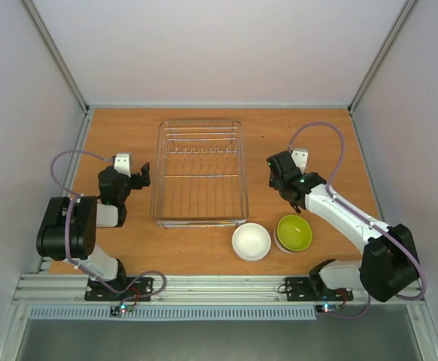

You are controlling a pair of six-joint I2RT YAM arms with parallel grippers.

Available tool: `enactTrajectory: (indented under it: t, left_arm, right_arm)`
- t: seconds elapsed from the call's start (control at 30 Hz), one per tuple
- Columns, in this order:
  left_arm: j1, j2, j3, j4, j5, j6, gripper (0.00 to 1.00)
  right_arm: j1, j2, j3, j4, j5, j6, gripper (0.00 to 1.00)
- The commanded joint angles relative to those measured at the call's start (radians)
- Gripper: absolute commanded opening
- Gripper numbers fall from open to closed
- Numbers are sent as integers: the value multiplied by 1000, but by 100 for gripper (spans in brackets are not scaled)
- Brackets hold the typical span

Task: Load the bowls into the dish rack

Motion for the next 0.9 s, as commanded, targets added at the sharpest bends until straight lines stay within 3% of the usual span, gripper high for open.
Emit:
enactTrajectory:
  t: [0.0, 0.2, 0.33, 0.63, 0.87]
  left_arm:
    - [-1, -14, 18, 25, -8, 10, 99]
    - [0, -14, 18, 26, -8, 10, 99]
    - [0, -13, 18, 26, -8, 10, 99]
    - [-1, -16, 15, 29, -4, 8, 99]
    - [0, -15, -43, 151, 43, 16, 99]
  right_arm:
    - [33, 39, 103, -253, 116, 116, 99]
    - [82, 7, 89, -369, 38, 191, 99]
    - [114, -113, 29, -391, 25, 197, 99]
    - [115, -372, -33, -363, -169, 89, 99]
    - [114, -390, -40, -403, -162, 112, 88]
